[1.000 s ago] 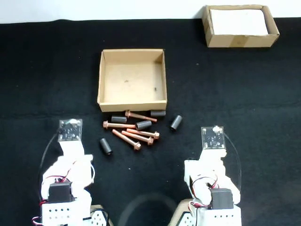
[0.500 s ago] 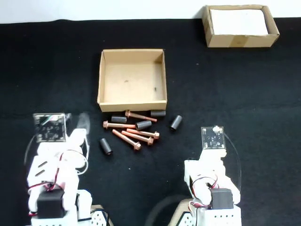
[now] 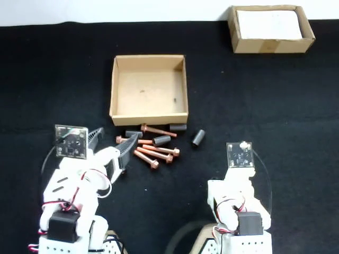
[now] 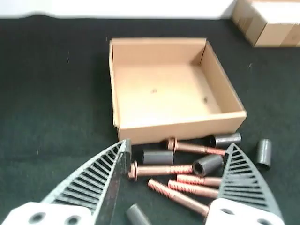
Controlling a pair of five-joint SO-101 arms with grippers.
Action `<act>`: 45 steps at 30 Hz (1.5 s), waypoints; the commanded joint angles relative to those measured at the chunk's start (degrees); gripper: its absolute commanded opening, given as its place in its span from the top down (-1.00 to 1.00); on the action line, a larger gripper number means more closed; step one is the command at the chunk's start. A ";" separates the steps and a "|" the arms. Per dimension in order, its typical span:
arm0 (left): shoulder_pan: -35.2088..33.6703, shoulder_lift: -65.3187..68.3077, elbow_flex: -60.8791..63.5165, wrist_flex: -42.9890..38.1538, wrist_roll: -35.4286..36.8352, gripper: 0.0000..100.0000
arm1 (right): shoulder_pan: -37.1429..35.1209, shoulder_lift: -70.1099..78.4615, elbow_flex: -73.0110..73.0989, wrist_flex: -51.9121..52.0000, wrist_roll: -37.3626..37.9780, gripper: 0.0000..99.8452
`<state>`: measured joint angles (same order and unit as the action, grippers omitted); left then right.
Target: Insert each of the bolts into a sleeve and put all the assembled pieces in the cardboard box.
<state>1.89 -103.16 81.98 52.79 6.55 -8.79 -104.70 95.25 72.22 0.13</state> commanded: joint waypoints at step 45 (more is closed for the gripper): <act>-5.85 70.37 -47.78 40.18 7.47 0.38 | -3.56 53.76 -55.34 9.36 -4.13 0.98</act>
<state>-4.79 -46.02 41.98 88.04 12.26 -10.73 -66.29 53.58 74.77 -3.56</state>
